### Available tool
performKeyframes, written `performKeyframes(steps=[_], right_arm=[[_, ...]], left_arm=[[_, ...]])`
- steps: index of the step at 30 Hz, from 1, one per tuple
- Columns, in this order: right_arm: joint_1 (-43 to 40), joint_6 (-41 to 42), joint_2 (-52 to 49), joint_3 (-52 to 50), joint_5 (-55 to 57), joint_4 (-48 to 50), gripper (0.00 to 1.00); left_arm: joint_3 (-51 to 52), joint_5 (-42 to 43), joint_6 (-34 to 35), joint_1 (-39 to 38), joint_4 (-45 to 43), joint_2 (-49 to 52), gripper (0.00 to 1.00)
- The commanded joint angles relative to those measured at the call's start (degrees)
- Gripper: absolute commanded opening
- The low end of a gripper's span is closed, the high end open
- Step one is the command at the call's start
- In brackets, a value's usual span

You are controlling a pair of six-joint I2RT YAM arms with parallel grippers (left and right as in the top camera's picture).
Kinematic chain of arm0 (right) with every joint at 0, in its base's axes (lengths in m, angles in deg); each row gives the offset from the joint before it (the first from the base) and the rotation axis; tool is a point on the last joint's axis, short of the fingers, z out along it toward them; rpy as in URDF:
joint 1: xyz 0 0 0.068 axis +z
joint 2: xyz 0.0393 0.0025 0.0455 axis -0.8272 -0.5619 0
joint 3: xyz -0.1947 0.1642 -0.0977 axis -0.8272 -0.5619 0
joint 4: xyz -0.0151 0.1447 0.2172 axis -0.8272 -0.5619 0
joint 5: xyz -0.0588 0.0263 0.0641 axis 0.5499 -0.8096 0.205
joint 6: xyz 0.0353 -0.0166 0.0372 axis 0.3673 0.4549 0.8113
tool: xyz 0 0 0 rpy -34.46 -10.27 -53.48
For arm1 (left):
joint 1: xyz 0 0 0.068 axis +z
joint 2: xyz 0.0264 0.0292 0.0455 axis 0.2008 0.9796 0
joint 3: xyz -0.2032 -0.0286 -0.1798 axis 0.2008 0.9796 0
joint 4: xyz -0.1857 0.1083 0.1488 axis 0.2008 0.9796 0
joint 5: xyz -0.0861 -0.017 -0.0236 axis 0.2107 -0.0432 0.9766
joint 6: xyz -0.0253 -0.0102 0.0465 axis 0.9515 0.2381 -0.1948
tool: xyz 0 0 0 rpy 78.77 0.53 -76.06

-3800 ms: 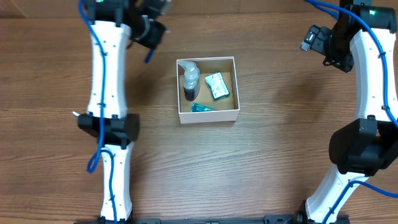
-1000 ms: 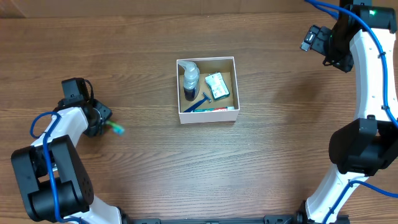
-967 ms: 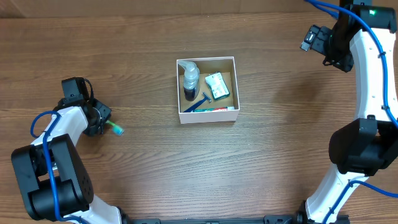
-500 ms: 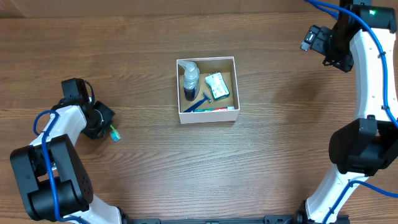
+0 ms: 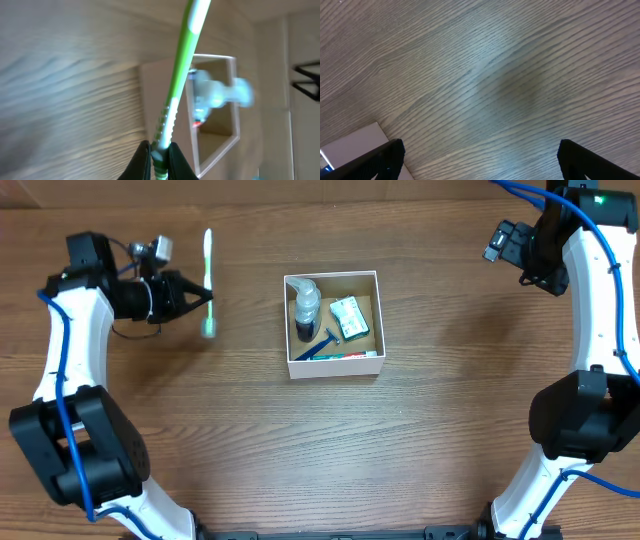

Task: Pack container
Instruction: 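Reach left gripper to the green toothbrush and lift it, then lower the toothbrush into the box with left gripper, release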

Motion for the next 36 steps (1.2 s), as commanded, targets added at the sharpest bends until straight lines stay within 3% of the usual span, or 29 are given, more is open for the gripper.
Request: performKeyframes(steps=[1, 3, 6, 11, 14, 20, 23, 31, 34, 36], right_arm=[[0.26, 0.44, 1.95, 1.11, 0.39, 0.13, 1.00], [0.26, 0.44, 1.95, 1.11, 0.39, 0.13, 1.00], [0.26, 0.44, 1.95, 1.11, 0.39, 0.13, 1.00], [0.26, 0.44, 1.95, 1.11, 0.39, 0.13, 1.00], [0.26, 0.44, 1.95, 1.11, 0.39, 0.13, 1.00], [0.26, 0.44, 1.95, 1.11, 0.39, 0.13, 1.00], [0.26, 0.44, 1.95, 1.11, 0.39, 0.13, 1.00], [0.26, 0.44, 1.95, 1.11, 0.39, 0.13, 1.00], [0.26, 0.44, 1.95, 1.11, 0.39, 0.13, 1.00], [0.26, 0.44, 1.95, 1.11, 0.39, 0.13, 1.00]], left_arm=[[-8.83, 4.85, -12.57, -6.25, 6.56, -0.68, 0.07], [-13.29, 1.66, -14.91, -11.85, 9.42, -0.68, 0.07], [-18.38, -11.39, -14.88, -21.79, 10.21, -0.68, 0.08], [-22.38, -52.92, -14.88, -44.19, 8.98, -0.55, 0.09], [-22.38, -68.59, -14.88, -51.21, 7.89, 0.09, 0.09], [-22.27, -69.09, -14.62, -47.69, 11.61, 3.10, 0.09], [-22.27, -62.20, -14.69, -46.25, 12.74, 5.14, 0.12], [-22.27, -60.22, -14.88, -50.51, 13.03, 6.91, 0.14], [-22.27, -60.17, -14.86, -50.51, 14.08, 6.99, 0.27], [-22.27, -60.22, -14.86, -50.42, 14.64, 6.99, 0.30]])
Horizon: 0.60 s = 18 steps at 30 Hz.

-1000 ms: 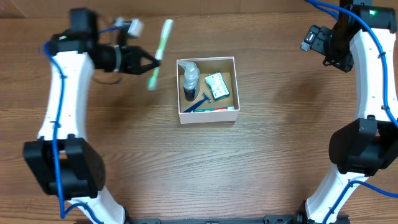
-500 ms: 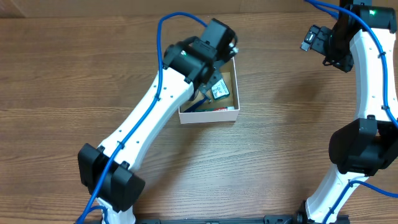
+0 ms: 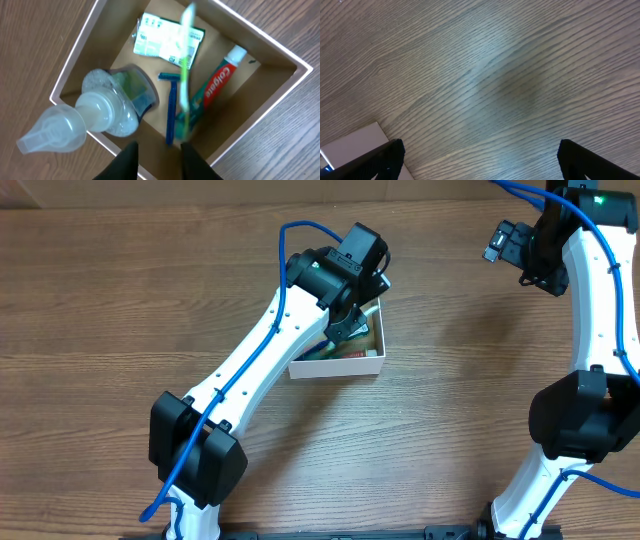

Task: Pack container
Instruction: 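Lower the toothbrush into the box with left gripper, release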

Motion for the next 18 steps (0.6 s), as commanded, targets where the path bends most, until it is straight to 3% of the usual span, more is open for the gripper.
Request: performKeyframes(steps=[1, 3, 4, 5, 6, 7, 11, 16, 18], right_arm=[[0.26, 0.44, 1.95, 1.11, 0.42, 0.15, 1.00], [0.26, 0.44, 1.95, 1.11, 0.42, 0.15, 1.00], [0.26, 0.44, 1.95, 1.11, 0.42, 0.15, 1.00], [0.26, 0.44, 1.95, 1.11, 0.42, 0.15, 1.00], [0.26, 0.44, 1.95, 1.11, 0.42, 0.15, 1.00], [0.26, 0.44, 1.95, 1.11, 0.42, 0.15, 1.00], [0.26, 0.44, 1.95, 1.11, 0.42, 0.15, 1.00], [0.26, 0.44, 1.95, 1.11, 0.42, 0.15, 1.00], [0.26, 0.44, 1.95, 1.11, 0.42, 0.15, 1.00]], left_arm=[[-1.01, 0.61, -0.57, 0.17, 0.37, 1.09, 0.33], [-1.01, 0.24, -0.33, 0.33, 0.33, 1.09, 0.34], [-1.01, 0.24, 0.92, 0.70, 0.24, 1.09, 0.41], [-1.01, 0.24, 3.28, 1.40, 0.17, 1.09, 0.57], [-1.01, 0.24, 7.04, 2.54, 0.17, 1.09, 0.84], [-1.01, 0.26, 10.51, 3.67, 0.20, 1.09, 0.92], [-1.07, 3.45, 23.65, 6.49, 0.76, -0.90, 0.96], [-1.07, 4.83, 33.70, 9.22, 2.10, -11.37, 1.00], [-1.07, 4.72, 34.42, 10.75, 2.93, -16.02, 1.00]])
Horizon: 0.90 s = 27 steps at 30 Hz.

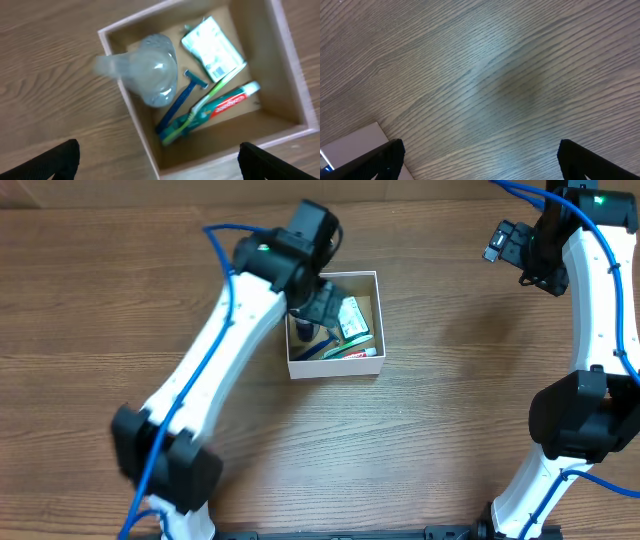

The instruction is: Pack container

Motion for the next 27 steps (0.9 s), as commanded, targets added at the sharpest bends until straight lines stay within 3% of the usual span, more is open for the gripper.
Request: performKeyframes(steps=[1, 5, 8, 11, 20, 23, 25, 27], right_arm=[[0.26, 0.46, 1.95, 1.11, 0.44, 0.15, 1.00], [0.26, 0.46, 1.95, 1.11, 0.44, 0.15, 1.00], [0.26, 0.46, 1.95, 1.11, 0.44, 0.15, 1.00], [0.26, 0.46, 1.95, 1.11, 0.44, 0.15, 1.00], [0.26, 0.46, 1.95, 1.11, 0.44, 0.15, 1.00], [0.26, 0.46, 1.95, 1.11, 0.44, 0.15, 1.00], [0.26, 0.46, 1.95, 1.11, 0.44, 0.15, 1.00], [0.26, 0.46, 1.95, 1.11, 0.44, 0.15, 1.00]], left_arm=[[-1.16, 0.83, 5.95, 3.48, 1.49, -12.92, 1.00], [-1.16, 0.61, 5.90, 6.08, 2.91, -22.56, 1.00], [-1.16, -2.03, 2.95, 6.10, 9.66, -25.11, 1.00], [-1.16, -7.58, 10.73, 6.91, 17.53, -28.22, 1.00], [-0.90, -9.55, 16.70, 8.50, 20.63, -45.55, 1.00], [6.91, -4.59, 12.44, 16.92, 13.62, -53.62, 1.00], [17.44, 1.90, 6.21, 21.75, 3.02, -59.56, 1.00], [34.18, 10.03, 0.79, 25.64, -14.47, -67.58, 1.00]])
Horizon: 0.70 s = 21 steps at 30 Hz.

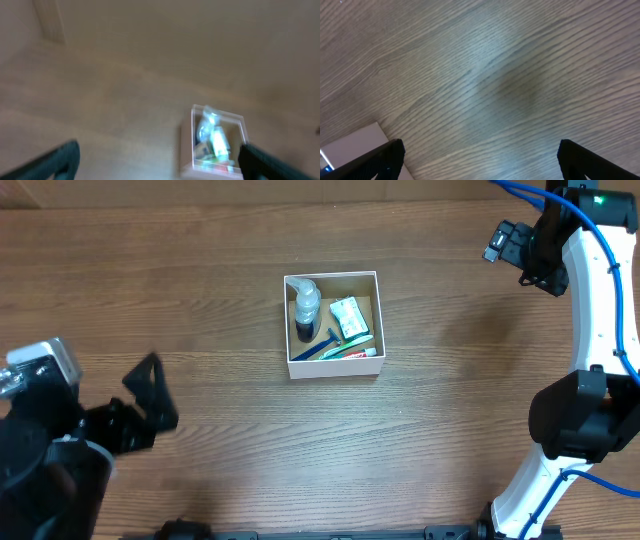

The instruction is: Pack container

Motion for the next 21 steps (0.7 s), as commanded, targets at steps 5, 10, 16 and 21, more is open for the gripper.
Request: performKeyframes(steps=[5, 10, 16, 21], right_arm=[[0.26, 0.46, 1.95, 1.11, 0.42, 0.17, 1.00], [0.26, 0.46, 1.95, 1.11, 0.42, 0.17, 1.00], [0.26, 0.46, 1.95, 1.11, 0.42, 0.17, 1.00], [0.26, 0.46, 1.95, 1.11, 0.42, 0.17, 1.00]], left_arm=[[45.38, 18.67, -8.74, 6.88, -45.00, -19.12, 1.00], [67.87, 18.56, -11.87, 7.08, -66.58, -29.83, 1.00], [80.41, 16.48, -12.66, 7.08, -71.78, -38.56, 1.00], [88.70, 17.07, -12.59, 7.08, -70.62, -44.92, 1.00]])
